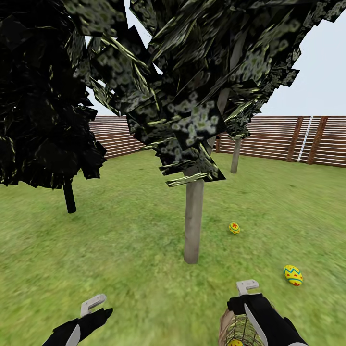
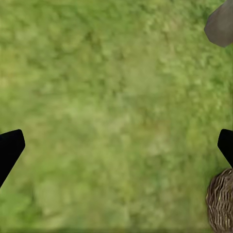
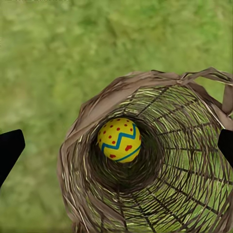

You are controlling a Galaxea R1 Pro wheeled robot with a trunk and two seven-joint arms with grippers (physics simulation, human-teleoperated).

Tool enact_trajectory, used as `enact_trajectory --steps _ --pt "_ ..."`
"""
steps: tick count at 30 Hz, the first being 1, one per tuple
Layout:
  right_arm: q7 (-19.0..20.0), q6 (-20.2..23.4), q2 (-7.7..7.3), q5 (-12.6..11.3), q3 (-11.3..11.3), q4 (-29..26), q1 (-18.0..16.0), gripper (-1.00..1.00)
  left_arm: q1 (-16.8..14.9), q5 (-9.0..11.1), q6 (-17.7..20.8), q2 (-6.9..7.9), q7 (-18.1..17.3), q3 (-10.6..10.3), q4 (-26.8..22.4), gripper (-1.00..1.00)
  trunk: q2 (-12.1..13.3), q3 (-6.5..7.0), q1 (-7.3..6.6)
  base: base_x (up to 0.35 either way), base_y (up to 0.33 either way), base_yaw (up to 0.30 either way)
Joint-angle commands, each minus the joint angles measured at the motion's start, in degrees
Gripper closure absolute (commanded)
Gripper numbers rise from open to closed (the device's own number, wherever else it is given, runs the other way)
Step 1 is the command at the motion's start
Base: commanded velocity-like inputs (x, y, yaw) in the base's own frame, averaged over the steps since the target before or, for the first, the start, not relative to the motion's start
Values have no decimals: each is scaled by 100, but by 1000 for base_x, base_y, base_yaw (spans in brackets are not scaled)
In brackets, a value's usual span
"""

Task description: Take the three Easter eggs out of the wicker basket on the lawn in the garden, then place them on the lawn next to a single tree (choose any tree) so that all three eggs are next to the same tree and none are left in the basket.

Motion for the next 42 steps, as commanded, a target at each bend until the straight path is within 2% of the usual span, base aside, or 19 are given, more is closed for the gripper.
enact_trajectory --steps 1,19,33,42 --pt "-7 33 -8 6 33 -6 -3 -100 -5 -54 31 -5 -44 49 -11 -100 -4 -7 0 0 0 0" --pt "-45 36 0 13 26 -14 -3 -100 -5 -59 31 -49 -44 49 27 -100 -4 -7 0 0 0 0" --pt "-47 36 -11 5 13 -14 -3 -100 -5 -44 31 -40 -18 60 41 -100 -565 -258 307 0 0 0" --pt "-52 52 -104 -10 -4 -14 -3 -100 -5 -45 23 -49 -18 58 41 -100 -926 -414 505 0 0 -19"
